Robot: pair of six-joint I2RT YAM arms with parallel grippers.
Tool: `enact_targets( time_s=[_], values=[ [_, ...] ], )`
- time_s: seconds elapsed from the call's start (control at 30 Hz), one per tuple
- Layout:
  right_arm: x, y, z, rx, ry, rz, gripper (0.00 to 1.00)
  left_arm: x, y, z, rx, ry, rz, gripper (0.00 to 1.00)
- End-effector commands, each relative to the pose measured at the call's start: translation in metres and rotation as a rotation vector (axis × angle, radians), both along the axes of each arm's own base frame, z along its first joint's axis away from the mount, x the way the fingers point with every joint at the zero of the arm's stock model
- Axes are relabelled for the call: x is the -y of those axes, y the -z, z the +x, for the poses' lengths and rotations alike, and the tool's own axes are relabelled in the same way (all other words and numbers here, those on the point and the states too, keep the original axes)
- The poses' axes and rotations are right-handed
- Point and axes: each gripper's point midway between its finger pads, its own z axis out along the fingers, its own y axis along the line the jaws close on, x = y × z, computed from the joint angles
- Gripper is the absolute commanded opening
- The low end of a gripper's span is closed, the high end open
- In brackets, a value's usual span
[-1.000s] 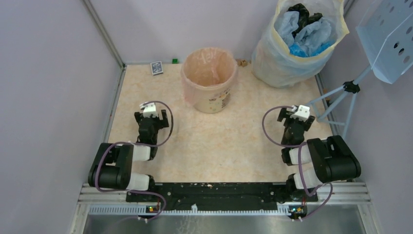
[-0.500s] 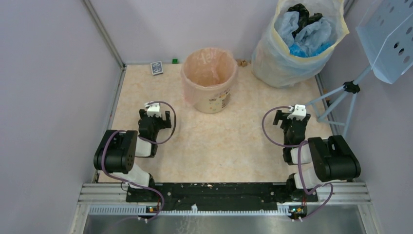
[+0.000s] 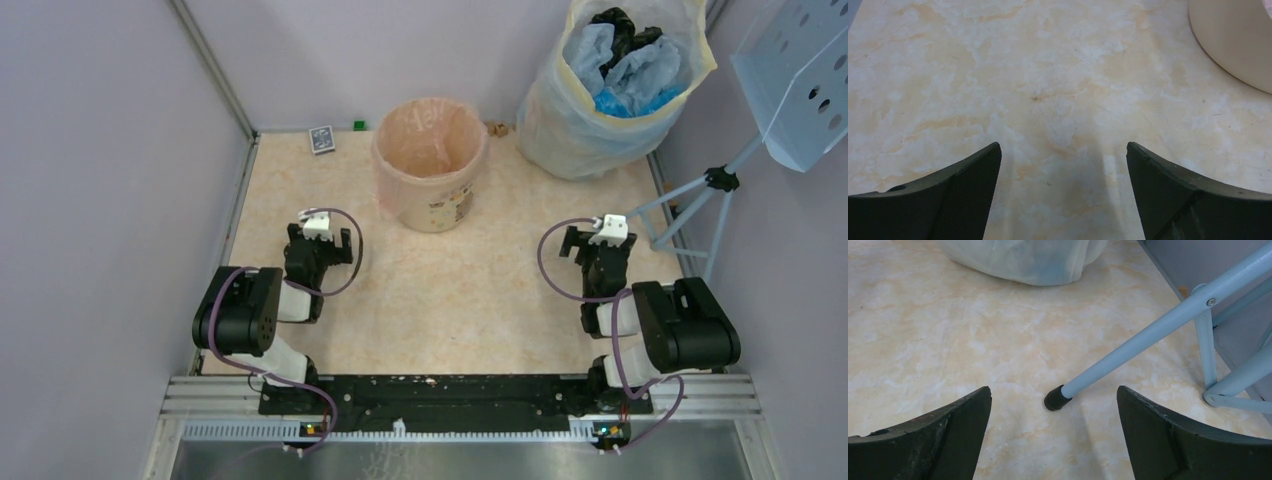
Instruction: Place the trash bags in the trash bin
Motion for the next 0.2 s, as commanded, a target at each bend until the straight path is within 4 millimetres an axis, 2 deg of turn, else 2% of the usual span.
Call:
enact_targets(
  time_s=[0.0,0.17],
  values=[
    [-0.0059,-0.0165,0.0096,0.057,-0.022,0.006,0.95,0.0018,-0.0234,0.0113,0.075,0.015,0.003,0.99],
    [-0.0057,-0.0169,0.0096,0.059,-0.021,0.006,0.95,0.0018,-0.0238,0.0111,0.076,0.015,0.002,0.99]
  ],
)
